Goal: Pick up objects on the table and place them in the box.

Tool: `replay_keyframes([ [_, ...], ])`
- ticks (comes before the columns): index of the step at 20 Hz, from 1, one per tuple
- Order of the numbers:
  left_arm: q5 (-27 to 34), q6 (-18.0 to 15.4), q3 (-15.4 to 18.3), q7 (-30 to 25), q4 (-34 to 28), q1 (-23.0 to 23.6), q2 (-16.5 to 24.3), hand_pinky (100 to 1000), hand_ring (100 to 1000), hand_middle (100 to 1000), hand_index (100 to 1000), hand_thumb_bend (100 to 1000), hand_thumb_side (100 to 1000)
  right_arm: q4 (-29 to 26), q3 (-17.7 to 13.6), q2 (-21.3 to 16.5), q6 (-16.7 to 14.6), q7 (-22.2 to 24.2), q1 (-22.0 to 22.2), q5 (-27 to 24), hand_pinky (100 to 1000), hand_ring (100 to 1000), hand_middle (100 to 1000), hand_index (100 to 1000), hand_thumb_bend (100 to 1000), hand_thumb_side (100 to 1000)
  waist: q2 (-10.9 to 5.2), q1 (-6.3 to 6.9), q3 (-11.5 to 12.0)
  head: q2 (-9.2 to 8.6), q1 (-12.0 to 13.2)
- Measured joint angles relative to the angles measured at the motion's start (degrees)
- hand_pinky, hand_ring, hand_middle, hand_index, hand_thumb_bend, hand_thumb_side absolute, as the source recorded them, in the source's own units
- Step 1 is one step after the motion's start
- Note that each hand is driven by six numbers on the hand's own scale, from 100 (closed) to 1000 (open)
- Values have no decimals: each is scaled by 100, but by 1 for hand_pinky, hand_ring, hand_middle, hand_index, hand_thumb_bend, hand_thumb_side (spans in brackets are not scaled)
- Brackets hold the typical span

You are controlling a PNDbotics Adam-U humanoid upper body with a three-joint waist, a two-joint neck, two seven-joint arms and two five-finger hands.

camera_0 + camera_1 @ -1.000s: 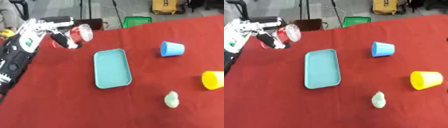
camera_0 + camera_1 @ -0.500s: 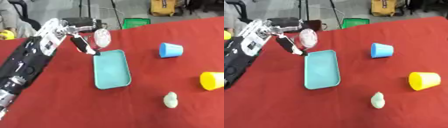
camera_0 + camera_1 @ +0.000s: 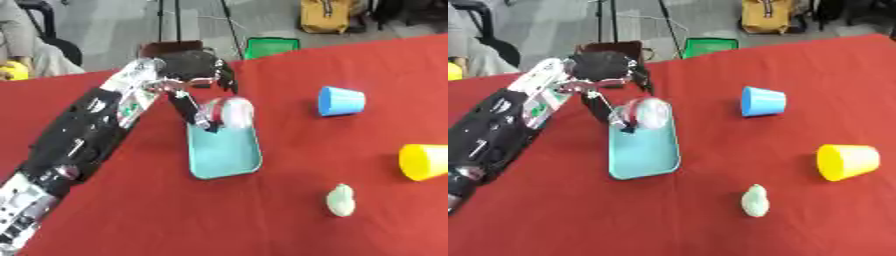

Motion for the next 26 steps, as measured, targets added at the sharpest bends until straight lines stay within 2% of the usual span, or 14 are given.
replay_keyframes([
  [5,-866,-155,-61,702,183,46,-85,800,654,577,768,725,305,0,13,1,7,10,0,-4,650,692,732,932,759,539,0,6,-4,-2,-1],
  [9,-990,-168,8,947,195,166,-90,785,653,583,772,703,301,0,12,1,7,10,0,-4,650,692,733,932,760,539,1,10,1,-3,-12],
  [10,-964,-151,33,965,163,182,-88,637,620,615,787,635,334,0,12,1,7,10,0,-4,650,692,732,932,759,539,1,11,3,-3,-15],
  [11,-829,-92,123,1024,97,212,-89,637,620,615,787,635,334,0,8,1,7,8,1,-4,650,692,732,932,759,539,3,10,18,-4,-33],
  [12,-526,8,269,1105,-16,269,-89,570,611,645,800,628,393,0,-2,1,8,7,1,-4,650,692,732,932,759,539,5,10,48,-5,-52],
  [15,1146,510,793,1262,-651,511,-72,560,627,681,815,656,437,0,-22,1,8,-1,1,-4,650,692,732,932,759,539,37,-4,120,-7,-97],
  [16,1722,695,934,1229,-919,578,-33,563,651,710,827,676,514,0,-24,1,6,-3,1,-3,650,692,732,932,759,540,40,-4,132,-7,-105],
  [17,2268,866,1074,1193,-1217,650,1,562,658,719,831,680,535,0,-32,1,6,-8,1,-2,650,691,732,932,759,540,42,-3,160,-8,-113],
  [22,4868,1574,1848,1230,-3017,1518,32,553,664,736,835,655,600,0,-82,0,12,-51,-2,20,650,692,732,932,758,540,90,-2,296,-55,-189],
  [24,5613,1687,2082,1264,-3427,1820,2,555,673,743,832,671,640,0,-100,-1,14,-74,-2,36,651,692,732,932,758,541,105,-10,346,-69,-216],
  [26,6135,1663,2293,1310,-3610,2143,-83,552,675,746,832,674,683,0,-128,-2,15,-101,-7,46,651,692,732,932,756,542,130,-23,396,-102,-233],
])
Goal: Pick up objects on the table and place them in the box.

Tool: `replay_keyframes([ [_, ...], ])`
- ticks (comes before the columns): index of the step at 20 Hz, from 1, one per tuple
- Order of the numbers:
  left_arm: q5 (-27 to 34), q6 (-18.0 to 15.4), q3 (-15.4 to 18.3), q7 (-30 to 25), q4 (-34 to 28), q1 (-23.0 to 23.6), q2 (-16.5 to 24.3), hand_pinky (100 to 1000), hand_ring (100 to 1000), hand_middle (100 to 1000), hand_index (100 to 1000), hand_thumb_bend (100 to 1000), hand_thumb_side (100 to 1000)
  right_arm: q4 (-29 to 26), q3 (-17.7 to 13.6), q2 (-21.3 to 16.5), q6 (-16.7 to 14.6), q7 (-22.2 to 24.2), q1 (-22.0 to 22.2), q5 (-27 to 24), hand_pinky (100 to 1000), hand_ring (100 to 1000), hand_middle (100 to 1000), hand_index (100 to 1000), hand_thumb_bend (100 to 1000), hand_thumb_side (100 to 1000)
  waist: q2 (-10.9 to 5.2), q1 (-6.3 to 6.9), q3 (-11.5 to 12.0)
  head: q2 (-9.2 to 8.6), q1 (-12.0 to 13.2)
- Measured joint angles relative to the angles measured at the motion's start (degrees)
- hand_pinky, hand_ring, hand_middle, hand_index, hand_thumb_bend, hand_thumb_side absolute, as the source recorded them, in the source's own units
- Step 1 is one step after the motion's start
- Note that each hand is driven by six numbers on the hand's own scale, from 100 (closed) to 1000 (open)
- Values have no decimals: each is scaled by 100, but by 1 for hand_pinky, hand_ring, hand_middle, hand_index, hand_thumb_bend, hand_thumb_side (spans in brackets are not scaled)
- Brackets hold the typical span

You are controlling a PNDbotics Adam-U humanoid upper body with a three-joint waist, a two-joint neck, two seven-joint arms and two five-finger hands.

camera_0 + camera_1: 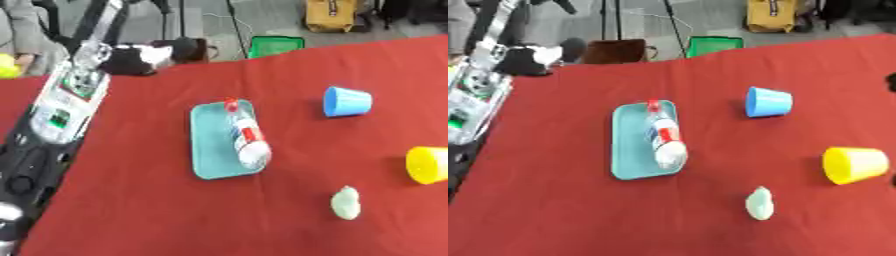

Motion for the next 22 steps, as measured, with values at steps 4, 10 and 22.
replay_keyframes([
  [4,458,-72,264,72,-101,362,-233,539,671,748,826,660,744,0,-33,-1,10,-42,-1,13,651,691,733,932,756,540,9,4,30,-24,-9],
  [10,578,-27,468,170,-102,730,-628,525,665,747,824,630,746,-1,-38,-2,25,-71,-6,46,652,691,734,932,756,541,36,4,199,-52,-17],
  [22,510,84,521,312,-102,750,-826,515,654,738,817,595,759,-2,-50,-2,47,-98,-35,50,652,690,735,931,757,541,49,3,222,-52,-26],
])
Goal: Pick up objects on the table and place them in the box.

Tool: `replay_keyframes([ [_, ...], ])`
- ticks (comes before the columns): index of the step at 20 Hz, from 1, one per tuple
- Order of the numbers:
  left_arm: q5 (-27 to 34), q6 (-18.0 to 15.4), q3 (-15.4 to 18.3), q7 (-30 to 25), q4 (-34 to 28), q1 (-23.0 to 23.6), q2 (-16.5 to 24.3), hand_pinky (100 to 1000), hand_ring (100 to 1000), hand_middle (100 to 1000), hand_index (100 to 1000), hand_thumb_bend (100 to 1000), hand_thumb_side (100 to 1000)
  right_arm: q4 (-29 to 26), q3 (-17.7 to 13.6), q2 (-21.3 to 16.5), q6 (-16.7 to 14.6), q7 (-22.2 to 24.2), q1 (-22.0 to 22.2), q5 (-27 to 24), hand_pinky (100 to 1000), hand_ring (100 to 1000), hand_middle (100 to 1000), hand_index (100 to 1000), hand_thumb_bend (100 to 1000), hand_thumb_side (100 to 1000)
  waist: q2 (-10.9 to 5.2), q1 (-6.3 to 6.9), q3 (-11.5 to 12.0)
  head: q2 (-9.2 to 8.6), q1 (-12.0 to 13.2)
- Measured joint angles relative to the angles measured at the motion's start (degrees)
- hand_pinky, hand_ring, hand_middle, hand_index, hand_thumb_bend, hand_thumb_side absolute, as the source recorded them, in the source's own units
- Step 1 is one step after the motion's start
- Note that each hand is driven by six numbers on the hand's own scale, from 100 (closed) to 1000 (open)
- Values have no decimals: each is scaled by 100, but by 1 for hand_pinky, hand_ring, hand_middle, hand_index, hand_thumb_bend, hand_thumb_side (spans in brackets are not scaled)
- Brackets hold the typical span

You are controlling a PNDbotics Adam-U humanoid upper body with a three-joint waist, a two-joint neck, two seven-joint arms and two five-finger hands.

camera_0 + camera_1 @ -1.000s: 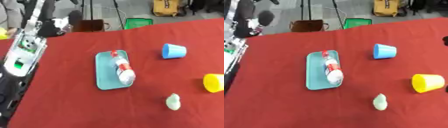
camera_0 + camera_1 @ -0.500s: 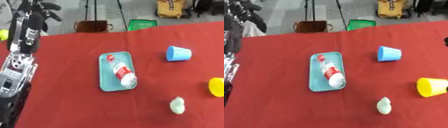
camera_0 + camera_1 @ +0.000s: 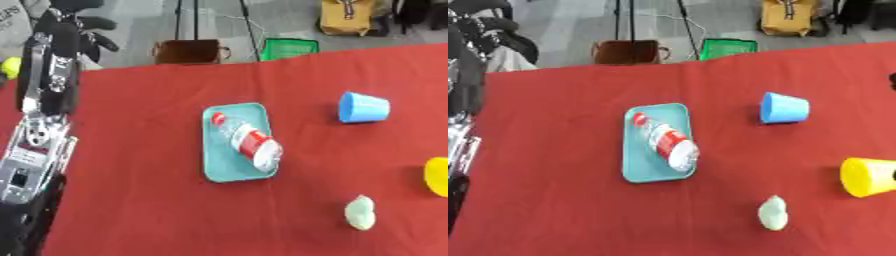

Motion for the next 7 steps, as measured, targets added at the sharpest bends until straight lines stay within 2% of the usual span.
replay_keyframes([
  [7,-21,-40,-2,-14,0,0,-50,515,652,735,812,594,755,-1,-20,-1,0,-42,0,5,652,690,735,931,758,539,1,-23,2,0,-55],
])
